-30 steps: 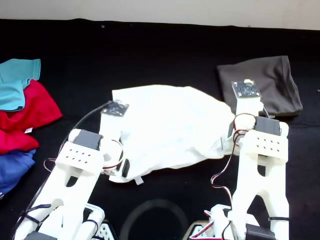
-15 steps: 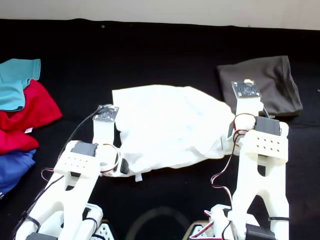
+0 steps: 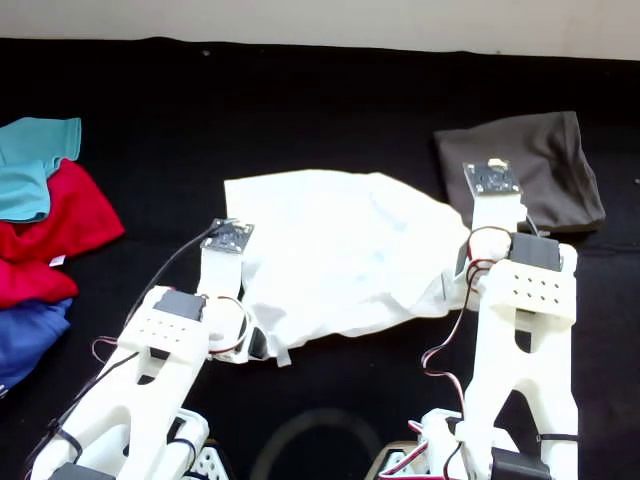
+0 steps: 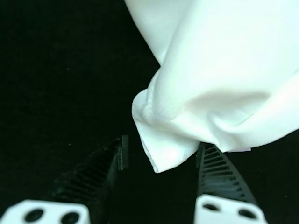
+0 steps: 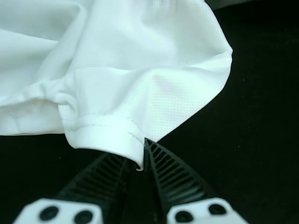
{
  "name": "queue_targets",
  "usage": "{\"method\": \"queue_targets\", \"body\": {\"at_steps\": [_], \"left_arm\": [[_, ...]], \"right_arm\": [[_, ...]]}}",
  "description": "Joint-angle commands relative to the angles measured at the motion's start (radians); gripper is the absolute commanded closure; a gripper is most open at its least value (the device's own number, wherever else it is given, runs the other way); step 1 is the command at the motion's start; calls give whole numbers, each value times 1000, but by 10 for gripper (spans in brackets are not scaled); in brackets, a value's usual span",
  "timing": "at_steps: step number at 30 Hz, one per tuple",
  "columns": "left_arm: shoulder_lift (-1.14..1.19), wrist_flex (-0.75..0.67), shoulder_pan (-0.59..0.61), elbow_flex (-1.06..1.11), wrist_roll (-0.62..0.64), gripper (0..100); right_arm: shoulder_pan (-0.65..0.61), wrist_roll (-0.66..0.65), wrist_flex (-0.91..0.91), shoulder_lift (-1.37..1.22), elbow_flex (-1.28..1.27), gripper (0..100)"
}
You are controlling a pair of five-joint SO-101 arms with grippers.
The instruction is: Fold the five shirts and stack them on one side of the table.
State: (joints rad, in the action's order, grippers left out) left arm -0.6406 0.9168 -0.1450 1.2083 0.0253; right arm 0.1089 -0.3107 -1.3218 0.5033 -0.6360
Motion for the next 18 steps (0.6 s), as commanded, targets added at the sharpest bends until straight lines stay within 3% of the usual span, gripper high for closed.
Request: {"method": "queue_targets", "body": {"at_steps": [1,8,18], "left_arm": [[-2,-28,-16,-5,5,755],[-2,-34,-87,-1,5,835],[-2,-9,-111,-1,6,755]], "right_arm": [[-7,0,8,33,2,992],[-7,0,10,33,2,992],[-7,0,5,33,8,992]]}}
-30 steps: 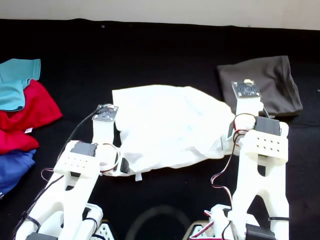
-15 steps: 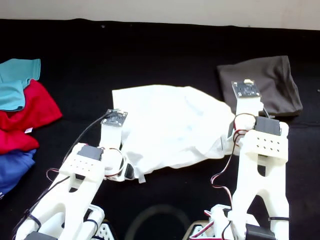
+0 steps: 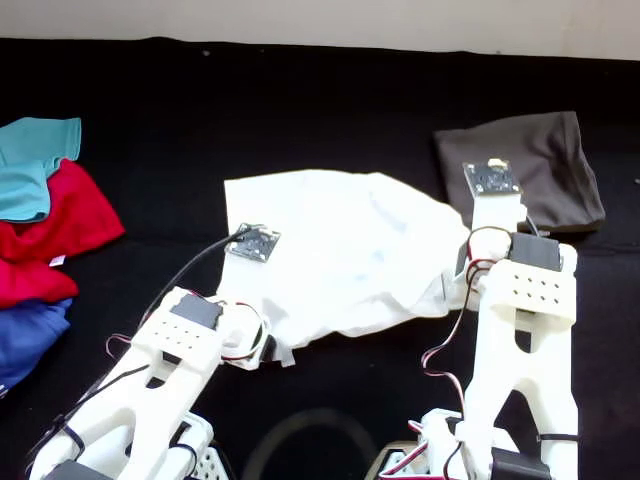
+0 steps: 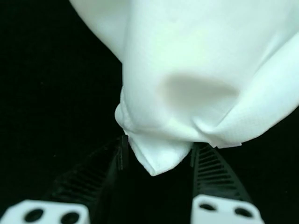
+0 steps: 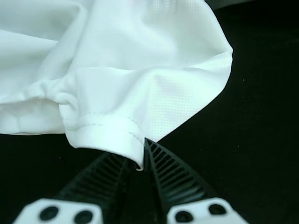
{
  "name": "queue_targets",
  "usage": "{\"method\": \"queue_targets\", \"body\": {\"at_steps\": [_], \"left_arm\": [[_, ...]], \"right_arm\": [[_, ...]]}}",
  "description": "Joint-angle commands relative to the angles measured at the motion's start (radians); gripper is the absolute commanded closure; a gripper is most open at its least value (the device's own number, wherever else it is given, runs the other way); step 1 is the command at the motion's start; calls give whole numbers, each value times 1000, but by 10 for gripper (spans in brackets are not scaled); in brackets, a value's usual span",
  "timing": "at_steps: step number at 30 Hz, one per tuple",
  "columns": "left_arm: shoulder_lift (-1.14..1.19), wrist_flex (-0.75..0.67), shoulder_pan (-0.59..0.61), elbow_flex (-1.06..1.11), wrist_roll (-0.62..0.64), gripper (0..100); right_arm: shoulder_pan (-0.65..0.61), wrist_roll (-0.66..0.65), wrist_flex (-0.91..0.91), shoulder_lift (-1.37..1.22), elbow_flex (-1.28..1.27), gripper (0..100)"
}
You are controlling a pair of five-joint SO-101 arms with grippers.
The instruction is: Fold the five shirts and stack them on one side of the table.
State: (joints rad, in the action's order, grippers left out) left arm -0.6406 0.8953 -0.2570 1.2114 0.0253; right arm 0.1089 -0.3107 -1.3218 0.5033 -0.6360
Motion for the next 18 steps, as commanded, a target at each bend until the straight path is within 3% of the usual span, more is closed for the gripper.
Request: {"method": "queue_targets", "body": {"at_steps": [1,6,18], "left_arm": [[-2,25,13,-4,6,755],[-2,41,30,-4,6,755],[30,48,-59,-10,6,815]], "right_arm": [[-7,0,4,33,10,992],[-7,0,5,33,12,992],[-7,0,2,35,13,992]]}}
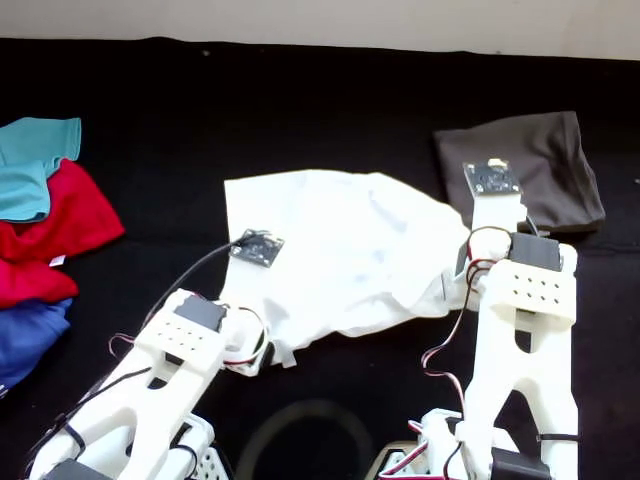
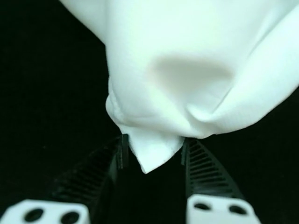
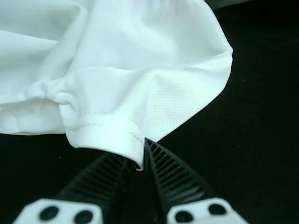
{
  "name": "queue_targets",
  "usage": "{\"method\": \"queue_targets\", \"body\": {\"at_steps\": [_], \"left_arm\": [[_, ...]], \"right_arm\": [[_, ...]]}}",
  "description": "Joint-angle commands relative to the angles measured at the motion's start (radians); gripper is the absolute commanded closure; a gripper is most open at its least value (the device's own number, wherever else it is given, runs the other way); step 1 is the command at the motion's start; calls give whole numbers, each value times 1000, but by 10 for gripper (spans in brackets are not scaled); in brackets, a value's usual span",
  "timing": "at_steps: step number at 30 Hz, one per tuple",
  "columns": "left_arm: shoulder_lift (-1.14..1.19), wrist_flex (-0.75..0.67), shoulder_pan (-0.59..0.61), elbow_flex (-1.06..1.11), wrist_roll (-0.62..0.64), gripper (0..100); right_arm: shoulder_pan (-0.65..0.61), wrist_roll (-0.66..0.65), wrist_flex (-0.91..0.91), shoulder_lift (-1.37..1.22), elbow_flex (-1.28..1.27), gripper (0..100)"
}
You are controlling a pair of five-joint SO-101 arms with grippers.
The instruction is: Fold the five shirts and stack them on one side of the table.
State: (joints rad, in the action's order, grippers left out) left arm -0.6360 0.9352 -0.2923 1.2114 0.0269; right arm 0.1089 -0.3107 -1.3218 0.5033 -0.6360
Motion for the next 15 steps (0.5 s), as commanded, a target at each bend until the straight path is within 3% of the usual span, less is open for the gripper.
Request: {"method": "queue_targets", "body": {"at_steps": [1,9,15], "left_arm": [[50,8,-25,-22,5,815],[372,94,-19,-234,2,819],[389,98,-25,-278,-2,845]], "right_arm": [[-7,0,1,35,13,992],[-8,0,1,128,13,992],[-5,-2,-1,196,-1,992]]}}
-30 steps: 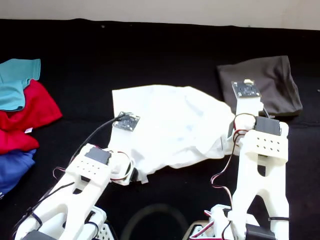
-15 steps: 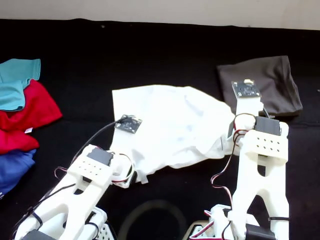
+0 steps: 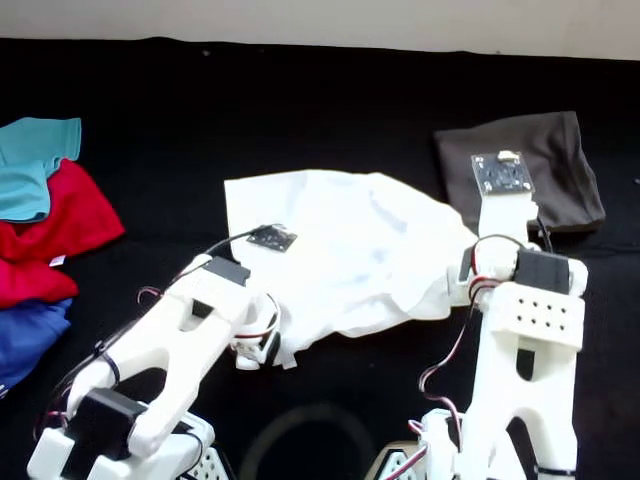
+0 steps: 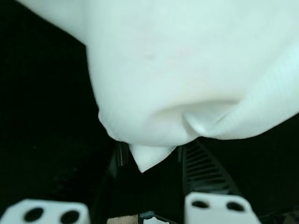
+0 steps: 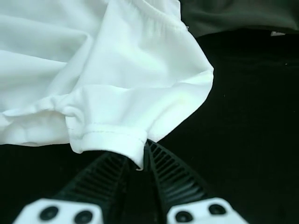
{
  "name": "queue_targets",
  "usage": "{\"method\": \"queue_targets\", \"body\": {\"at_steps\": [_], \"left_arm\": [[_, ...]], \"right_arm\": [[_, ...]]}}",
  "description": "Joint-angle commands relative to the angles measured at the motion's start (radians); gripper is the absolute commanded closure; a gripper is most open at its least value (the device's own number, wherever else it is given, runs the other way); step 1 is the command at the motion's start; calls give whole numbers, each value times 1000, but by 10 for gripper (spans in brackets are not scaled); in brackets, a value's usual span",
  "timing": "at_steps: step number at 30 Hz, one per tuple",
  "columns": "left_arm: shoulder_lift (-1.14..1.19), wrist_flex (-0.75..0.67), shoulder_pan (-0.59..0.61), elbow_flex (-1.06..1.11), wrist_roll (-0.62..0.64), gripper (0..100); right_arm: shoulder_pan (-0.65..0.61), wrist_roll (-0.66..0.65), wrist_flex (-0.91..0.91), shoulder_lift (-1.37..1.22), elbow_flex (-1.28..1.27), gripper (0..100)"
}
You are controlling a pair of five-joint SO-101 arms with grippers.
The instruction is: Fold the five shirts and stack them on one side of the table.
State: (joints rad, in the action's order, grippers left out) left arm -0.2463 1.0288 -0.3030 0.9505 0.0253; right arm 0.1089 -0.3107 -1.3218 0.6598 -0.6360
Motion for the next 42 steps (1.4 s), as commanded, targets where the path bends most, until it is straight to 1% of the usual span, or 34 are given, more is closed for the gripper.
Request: {"method": "queue_targets", "body": {"at_steps": [1,4,6,9,13,14,16,18,22,24,30,34,38,42], "left_arm": [[-15,5,-15,-19,0,864],[-70,12,-8,-44,-2,928],[-117,14,-5,-51,-2,989],[-205,14,7,-51,-3,991],[-351,28,68,-73,-5,991],[-386,54,90,-90,-28,991],[-447,112,137,-133,-121,991],[-503,146,196,-186,-169,991],[-575,158,323,-337,-172,991],[-585,164,360,-414,-173,991],[-587,273,375,-676,-173,991],[-587,344,378,-831,-173,991],[-587,408,378,-958,-173,991],[-587,442,378,-1047,-173,991]], "right_arm": [[-5,-2,-1,41,-8,992],[-7,-2,8,41,-41,992],[-8,-3,12,41,-62,992],[-8,-3,58,41,-104,992],[-8,0,173,41,-188,992],[-8,0,199,41,-197,992],[-8,2,222,45,-189,992],[-8,2,213,50,-110,992],[-8,2,142,41,151,992],[-8,2,119,41,288,992],[-8,0,85,41,608,992],[-7,-2,84,50,740,992],[-8,-2,7,51,881,992],[-8,-2,-44,51,1017,992]]}}
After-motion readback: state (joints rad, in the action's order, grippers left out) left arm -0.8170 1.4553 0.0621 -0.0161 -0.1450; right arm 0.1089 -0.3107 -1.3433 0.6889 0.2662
